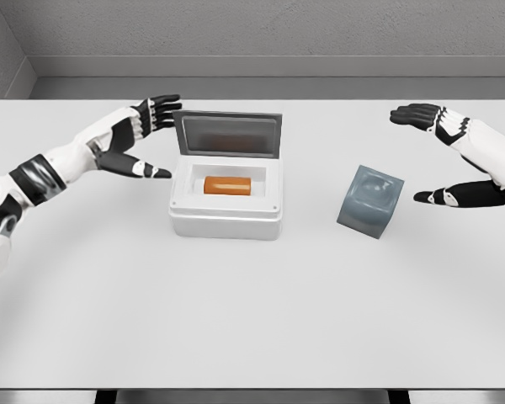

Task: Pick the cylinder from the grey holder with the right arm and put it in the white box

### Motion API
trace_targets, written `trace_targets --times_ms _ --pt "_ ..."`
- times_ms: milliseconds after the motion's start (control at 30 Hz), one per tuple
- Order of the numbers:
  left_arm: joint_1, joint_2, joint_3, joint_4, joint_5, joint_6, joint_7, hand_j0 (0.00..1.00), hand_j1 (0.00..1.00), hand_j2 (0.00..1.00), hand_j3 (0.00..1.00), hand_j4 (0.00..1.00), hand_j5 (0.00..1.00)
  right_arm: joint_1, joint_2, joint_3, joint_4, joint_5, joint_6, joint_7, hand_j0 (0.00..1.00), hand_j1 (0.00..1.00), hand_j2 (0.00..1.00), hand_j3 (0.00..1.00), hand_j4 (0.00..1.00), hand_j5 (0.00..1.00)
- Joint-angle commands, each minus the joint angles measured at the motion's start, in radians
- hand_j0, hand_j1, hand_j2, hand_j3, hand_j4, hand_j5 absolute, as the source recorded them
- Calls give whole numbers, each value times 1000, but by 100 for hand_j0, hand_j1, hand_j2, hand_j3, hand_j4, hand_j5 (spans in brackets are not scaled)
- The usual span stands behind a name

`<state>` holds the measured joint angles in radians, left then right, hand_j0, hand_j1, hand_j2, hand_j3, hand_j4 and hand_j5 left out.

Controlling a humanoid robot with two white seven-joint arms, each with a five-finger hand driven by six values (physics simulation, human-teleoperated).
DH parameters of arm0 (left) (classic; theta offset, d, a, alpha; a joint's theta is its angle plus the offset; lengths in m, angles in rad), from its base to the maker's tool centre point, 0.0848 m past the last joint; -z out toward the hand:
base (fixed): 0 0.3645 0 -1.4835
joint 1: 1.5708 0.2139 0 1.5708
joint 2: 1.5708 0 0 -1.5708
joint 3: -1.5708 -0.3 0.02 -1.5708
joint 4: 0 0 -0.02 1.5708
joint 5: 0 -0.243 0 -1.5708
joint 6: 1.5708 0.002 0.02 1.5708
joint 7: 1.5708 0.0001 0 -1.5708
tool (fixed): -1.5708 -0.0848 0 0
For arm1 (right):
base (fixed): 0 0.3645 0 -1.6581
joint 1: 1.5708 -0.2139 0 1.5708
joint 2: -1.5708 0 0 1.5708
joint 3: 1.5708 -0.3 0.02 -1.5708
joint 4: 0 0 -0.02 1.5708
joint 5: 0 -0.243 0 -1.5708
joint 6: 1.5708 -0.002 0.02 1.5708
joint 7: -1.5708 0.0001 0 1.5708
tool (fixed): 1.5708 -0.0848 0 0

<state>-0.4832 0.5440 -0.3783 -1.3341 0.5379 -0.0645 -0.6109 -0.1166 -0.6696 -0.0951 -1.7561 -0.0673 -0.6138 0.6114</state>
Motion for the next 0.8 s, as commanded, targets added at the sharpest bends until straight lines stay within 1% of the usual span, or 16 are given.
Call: trace_targets --times_ms 0,100,133,200,267,433,500,567,633,700,767 --pt "0 10 9 -13 7 0 0 100 100 100 100 100 100 0 -1 0 0 -8 3 -1 100 100 100 100 100 100" --pt "25 22 13 -56 7 -1 0 100 100 100 100 100 100 0 -1 0 0 -8 3 -1 100 100 100 100 100 100" --pt "44 24 29 -76 7 -1 0 100 100 100 100 100 100 -2 -1 0 0 -8 3 -1 100 100 100 100 100 100" --pt "64 53 35 -115 5 -1 0 100 100 100 100 100 100 0 -1 0 0 -8 3 -1 100 100 100 100 100 100" --pt "71 57 36 -126 7 -1 0 100 100 100 100 100 100 0 -1 0 0 -8 3 -1 100 100 100 100 100 100" --pt "71 68 72 -119 7 -1 0 100 100 100 100 100 100 0 -1 0 0 -8 3 -1 100 100 100 100 100 100" --pt "71 122 75 -119 7 -1 0 100 100 100 100 100 100 0 -1 0 0 -8 3 -1 100 100 100 100 100 100" --pt "83 185 113 -119 8 -1 0 100 100 100 100 100 100 0 -1 0 0 -8 3 -1 100 100 100 100 100 100" --pt "104 225 151 -114 25 -1 0 100 100 100 100 100 100 0 -1 0 0 -8 3 -1 100 100 100 100 100 100" --pt "112 252 162 -102 31 -1 0 100 100 100 100 100 100 0 -1 0 0 -8 3 -1 100 100 100 100 100 100" --pt "115 261 182 -66 51 -1 0 100 100 100 100 100 100 0 -1 0 0 -8 3 -1 100 100 100 100 100 100"
